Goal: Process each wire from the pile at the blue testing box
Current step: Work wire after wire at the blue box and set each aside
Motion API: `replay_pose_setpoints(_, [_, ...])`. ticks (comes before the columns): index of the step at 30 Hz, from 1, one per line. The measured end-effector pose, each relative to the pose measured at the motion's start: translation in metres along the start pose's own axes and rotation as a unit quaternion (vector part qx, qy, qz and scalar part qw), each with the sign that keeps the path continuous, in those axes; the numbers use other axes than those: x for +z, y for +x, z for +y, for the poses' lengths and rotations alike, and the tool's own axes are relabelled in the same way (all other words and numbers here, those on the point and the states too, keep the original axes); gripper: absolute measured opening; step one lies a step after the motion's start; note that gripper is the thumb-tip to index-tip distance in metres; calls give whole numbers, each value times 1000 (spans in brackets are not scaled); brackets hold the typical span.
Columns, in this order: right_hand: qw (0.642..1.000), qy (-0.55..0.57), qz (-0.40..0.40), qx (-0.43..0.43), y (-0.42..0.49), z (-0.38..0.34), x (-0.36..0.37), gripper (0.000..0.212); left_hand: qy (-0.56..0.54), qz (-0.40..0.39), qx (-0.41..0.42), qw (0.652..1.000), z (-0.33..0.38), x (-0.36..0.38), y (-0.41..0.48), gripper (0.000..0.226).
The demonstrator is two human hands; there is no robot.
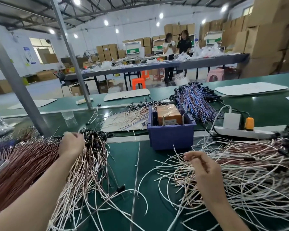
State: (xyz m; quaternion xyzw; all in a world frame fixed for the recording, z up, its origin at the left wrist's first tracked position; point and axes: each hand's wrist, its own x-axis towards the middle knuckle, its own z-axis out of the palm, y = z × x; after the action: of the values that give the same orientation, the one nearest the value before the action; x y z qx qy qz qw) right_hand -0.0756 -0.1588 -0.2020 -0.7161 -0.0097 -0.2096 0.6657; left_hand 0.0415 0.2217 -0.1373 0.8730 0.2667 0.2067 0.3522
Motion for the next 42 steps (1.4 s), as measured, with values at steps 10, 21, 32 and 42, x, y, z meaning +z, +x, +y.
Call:
replay_pose_setpoints(10, [882,450,-66,126,40,-25,14,53,-20,-166,495,852,83,59,-196,4])
replay_pose_setpoints(21, [997,-20,-69,-15,37,-11,-3,34,120,-61,638,758,84,67,-145,12])
replay_pose_setpoints(32, [999,-28,4,-28,29,-8,9,24,-129,89,493,856,98,76,-193,9])
replay_pose_setpoints(42, [999,-33,-17,-34,24,-1,13,12,-662,-296,-186,663,99,73,-159,28])
